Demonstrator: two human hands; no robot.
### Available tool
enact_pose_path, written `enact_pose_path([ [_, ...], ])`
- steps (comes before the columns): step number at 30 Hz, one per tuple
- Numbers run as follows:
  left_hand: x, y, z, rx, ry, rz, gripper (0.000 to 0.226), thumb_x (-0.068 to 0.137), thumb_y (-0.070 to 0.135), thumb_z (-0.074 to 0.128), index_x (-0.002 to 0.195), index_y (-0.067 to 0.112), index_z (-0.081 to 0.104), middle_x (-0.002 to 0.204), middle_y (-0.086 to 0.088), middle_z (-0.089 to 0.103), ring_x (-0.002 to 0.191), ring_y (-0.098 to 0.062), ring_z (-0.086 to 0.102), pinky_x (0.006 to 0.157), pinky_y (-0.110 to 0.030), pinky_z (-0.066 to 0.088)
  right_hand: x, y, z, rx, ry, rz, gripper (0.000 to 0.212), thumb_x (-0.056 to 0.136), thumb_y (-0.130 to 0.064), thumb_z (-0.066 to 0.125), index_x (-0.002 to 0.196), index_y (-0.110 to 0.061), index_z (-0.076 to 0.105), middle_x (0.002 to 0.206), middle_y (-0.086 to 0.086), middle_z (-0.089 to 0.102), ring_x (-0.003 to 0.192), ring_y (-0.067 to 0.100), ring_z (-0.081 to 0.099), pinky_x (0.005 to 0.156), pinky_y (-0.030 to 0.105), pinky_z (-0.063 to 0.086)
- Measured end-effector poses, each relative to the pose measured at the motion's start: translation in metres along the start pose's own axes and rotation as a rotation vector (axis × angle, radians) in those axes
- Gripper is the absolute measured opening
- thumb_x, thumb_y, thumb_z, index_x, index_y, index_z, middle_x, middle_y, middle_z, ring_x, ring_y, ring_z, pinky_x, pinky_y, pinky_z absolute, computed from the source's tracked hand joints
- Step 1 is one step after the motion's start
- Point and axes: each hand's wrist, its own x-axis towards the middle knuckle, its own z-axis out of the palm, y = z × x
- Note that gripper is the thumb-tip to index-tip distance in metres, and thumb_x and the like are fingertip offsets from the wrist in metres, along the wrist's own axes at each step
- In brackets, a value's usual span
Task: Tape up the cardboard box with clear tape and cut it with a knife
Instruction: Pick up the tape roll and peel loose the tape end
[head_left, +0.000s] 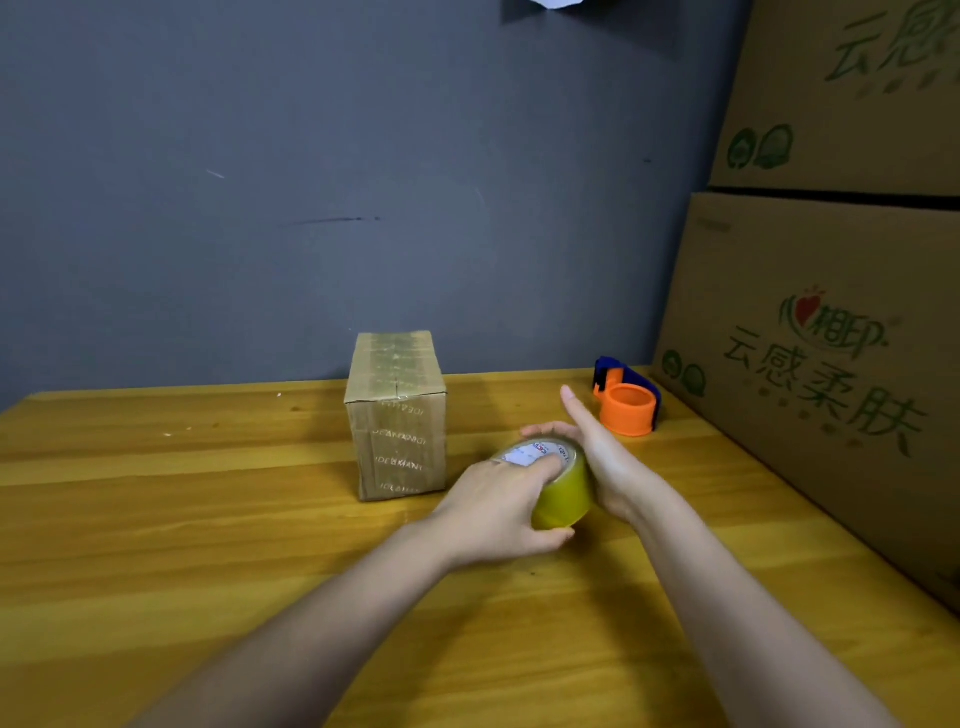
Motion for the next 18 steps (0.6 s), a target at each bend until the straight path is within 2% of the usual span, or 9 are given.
enact_pose_path([
  [2, 0.010, -0.002, 0.001, -0.004, 0.011, -0.046, 0.046, 0.083, 0.051, 0.054, 0.116, 0.020, 0.046, 0.114, -0.004, 0.063, 0.103, -0.028, 0.058, 0.071, -0.031, 0.038, 0.010, -0.002, -0.009, -0.075, 0.109, -0.063, 0.071, 0.089, -0.067, 0.027, 0.118, -0.014, 0.063, 0.120, 0.009, 0.064, 0.112, 0.022, 0.058, 0.103, 0.039, 0.040],
  [4, 0.025, -0.006, 0.004, 0.014, 0.016, -0.119, 0.045, 0.089, 0.049, 0.046, 0.121, 0.019, 0.046, 0.116, -0.006, 0.063, 0.104, -0.031, 0.058, 0.077, -0.035, 0.043, 0.017, -0.004, -0.017, -0.113, 0.293, -0.154, 0.058, 0.095, -0.054, 0.032, 0.119, -0.010, 0.061, 0.122, 0.007, 0.062, 0.111, 0.022, 0.056, 0.096, 0.035, 0.038],
  [6, 0.044, -0.011, 0.012, 0.075, 0.012, -0.165, 0.043, 0.093, 0.044, 0.040, 0.126, 0.017, 0.044, 0.118, -0.010, 0.063, 0.104, -0.032, 0.059, 0.083, -0.038, 0.046, 0.024, -0.003, -0.025, -0.181, 0.410, -0.239, 0.039, 0.096, -0.041, 0.041, 0.112, -0.011, 0.061, 0.119, 0.006, 0.063, 0.109, 0.022, 0.056, 0.092, 0.033, 0.040],
  [9, 0.077, -0.021, 0.025, 0.155, -0.006, -0.172, 0.040, 0.094, 0.038, 0.041, 0.128, 0.015, 0.044, 0.121, -0.010, 0.063, 0.108, -0.030, 0.059, 0.096, -0.041, 0.040, 0.035, 0.001, -0.031, -0.271, 0.421, -0.267, 0.032, 0.096, -0.030, 0.046, 0.116, -0.010, 0.061, 0.114, 0.003, 0.061, 0.107, 0.017, 0.053, 0.093, 0.032, 0.042],
  [11, 0.097, -0.027, 0.035, 0.177, -0.019, -0.188, 0.038, 0.094, 0.034, 0.042, 0.127, 0.015, 0.045, 0.122, -0.009, 0.063, 0.113, -0.029, 0.057, 0.102, -0.042, 0.032, 0.049, 0.005, -0.039, -0.293, 0.411, -0.252, 0.034, 0.096, -0.028, 0.046, 0.121, -0.009, 0.059, 0.122, 0.006, 0.060, 0.108, 0.018, 0.053, 0.098, 0.036, 0.043],
  [15, 0.124, -0.040, 0.061, 0.139, -0.053, -0.261, 0.036, 0.093, 0.031, 0.046, 0.126, 0.018, 0.048, 0.126, -0.006, 0.060, 0.122, -0.025, 0.050, 0.108, -0.041, 0.022, 0.074, 0.010, -0.057, -0.353, 0.416, -0.202, 0.040, 0.097, -0.023, 0.046, 0.131, -0.003, 0.051, 0.136, 0.014, 0.054, 0.125, 0.027, 0.049, 0.103, 0.033, 0.035],
  [18, 0.134, -0.047, 0.078, 0.113, -0.076, -0.300, 0.036, 0.093, 0.028, 0.046, 0.128, 0.018, 0.046, 0.130, -0.005, 0.058, 0.127, -0.024, 0.043, 0.111, -0.041, 0.017, 0.087, 0.018, -0.064, -0.386, 0.416, -0.164, 0.040, 0.098, -0.018, 0.044, 0.133, 0.000, 0.048, 0.140, 0.016, 0.050, 0.131, 0.028, 0.044, 0.104, 0.030, 0.032],
])
